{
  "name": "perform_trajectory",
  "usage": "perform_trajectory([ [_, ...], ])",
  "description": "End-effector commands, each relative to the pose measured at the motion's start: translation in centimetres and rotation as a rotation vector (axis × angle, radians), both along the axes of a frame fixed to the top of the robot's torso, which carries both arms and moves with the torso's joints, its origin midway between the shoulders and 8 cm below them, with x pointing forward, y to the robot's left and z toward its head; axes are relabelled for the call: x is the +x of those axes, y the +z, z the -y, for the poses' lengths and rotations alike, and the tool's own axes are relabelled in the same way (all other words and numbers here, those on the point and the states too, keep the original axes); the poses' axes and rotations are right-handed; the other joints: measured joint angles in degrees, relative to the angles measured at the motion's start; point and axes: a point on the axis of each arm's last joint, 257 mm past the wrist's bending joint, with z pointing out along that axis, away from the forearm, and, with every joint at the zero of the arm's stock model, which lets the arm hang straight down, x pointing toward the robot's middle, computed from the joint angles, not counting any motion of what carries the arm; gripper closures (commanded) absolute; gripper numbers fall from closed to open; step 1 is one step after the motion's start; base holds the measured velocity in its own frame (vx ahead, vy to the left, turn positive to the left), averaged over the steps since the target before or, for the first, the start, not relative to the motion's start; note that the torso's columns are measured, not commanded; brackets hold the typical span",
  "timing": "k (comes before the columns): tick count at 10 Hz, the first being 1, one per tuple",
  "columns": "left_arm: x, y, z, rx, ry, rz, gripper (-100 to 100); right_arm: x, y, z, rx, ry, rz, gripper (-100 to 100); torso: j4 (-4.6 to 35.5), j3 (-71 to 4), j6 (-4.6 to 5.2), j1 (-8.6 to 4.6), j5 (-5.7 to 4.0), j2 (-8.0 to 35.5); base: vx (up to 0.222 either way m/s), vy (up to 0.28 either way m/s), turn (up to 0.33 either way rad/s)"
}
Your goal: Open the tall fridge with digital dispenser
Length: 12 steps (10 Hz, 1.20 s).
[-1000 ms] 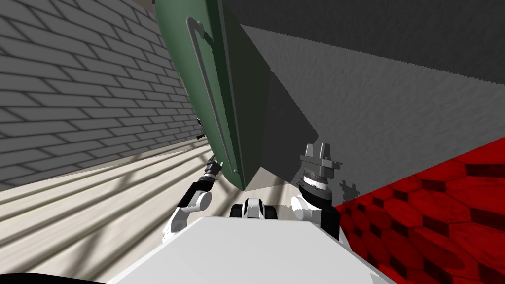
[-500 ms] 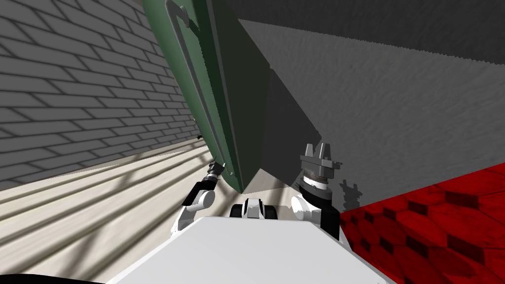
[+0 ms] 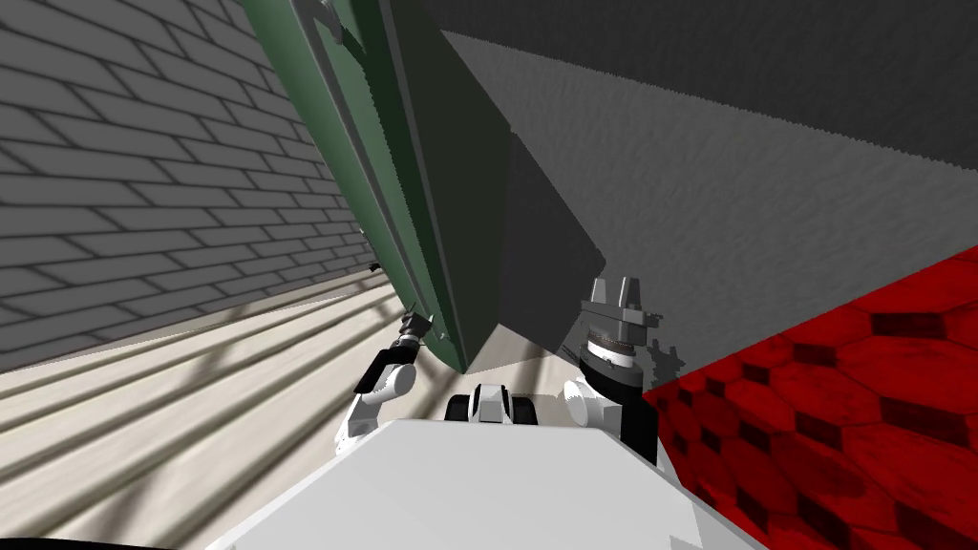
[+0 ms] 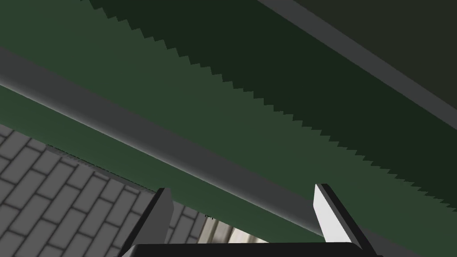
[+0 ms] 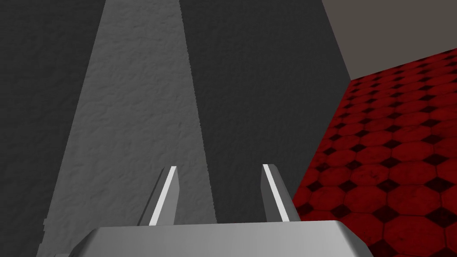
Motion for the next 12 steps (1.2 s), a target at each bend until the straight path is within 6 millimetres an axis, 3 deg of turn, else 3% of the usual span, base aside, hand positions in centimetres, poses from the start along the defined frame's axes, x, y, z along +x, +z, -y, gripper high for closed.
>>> perform_trajectory([
  [1, 1.2, 0.2, -3.4, 0.045, 0.045, 0.004, -100, 0.0, 0.0, 0.0, 0.000, 0.000, 0.000, 0, -0.10, -0.22, -0.03, -0.01, 0.00, -0.36, -0.131, 0.003, -0.301],
  [2, 1.8, 0.7, -4.1, 0.045, 0.057, 0.014, -100, 0.0, 0.0, 0.0, 0.000, 0.000, 0.000, 0, -0.11, -0.23, 0.06, -0.06, -0.01, -0.32, -0.138, 0.015, -0.255],
  [4, 1.7, -2.1, -4.4, 0.031, 0.062, -0.037, -100, 0.0, 0.0, 0.0, 0.000, 0.000, 0.000, 0, -0.16, -0.33, -0.03, -0.03, 0.00, -0.53, -0.035, -0.002, 0.002],
  [5, 2.4, 0.0, -7.2, 0.074, 0.099, 0.000, -100, 0.0, 0.0, 0.0, 0.000, 0.000, 0.000, 0, -0.20, -0.41, 0.00, -0.09, -0.02, -0.65, -0.100, -0.022, -0.350],
  [6, 2.8, 0.3, -7.9, 0.071, 0.112, 0.006, -100, 0.0, 0.0, 0.0, 0.000, 0.000, 0.000, 0, -0.11, -0.22, 0.08, -0.14, -0.04, -0.28, -0.116, -0.013, -0.281],
  [8, 2.7, -2.4, -8.3, 0.056, 0.118, -0.045, -100, 0.0, 0.0, 0.0, 0.000, 0.000, 0.000, 0, -0.11, -0.21, -0.09, 0.05, 0.01, -0.34, -0.038, -0.001, 0.022],
  [9, 3.3, -0.5, -11.1, 0.093, 0.156, -0.013, -100, 0.0, 0.0, 0.0, 0.000, 0.000, 0.000, 0, -0.16, -0.31, -0.04, 0.07, 0.03, -0.49, -0.119, -0.015, -0.332],
  [10, 3.7, -0.6, -12.0, 0.084, 0.174, -0.013, -100, 0.0, 0.0, 0.0, 0.000, 0.000, 0.000, 0, -0.06, -0.23, 0.15, 0.02, -0.02, -0.35, -0.150, -0.016, -0.245],
  [12, 3.6, -2.6, -12.3, 0.072, 0.178, -0.051, -100, 0.0, 0.0, 0.0, 0.000, 0.000, 0.000, 0, -0.11, -0.33, -0.04, 0.08, -0.02, -0.53, -0.036, -0.002, -0.008],
])
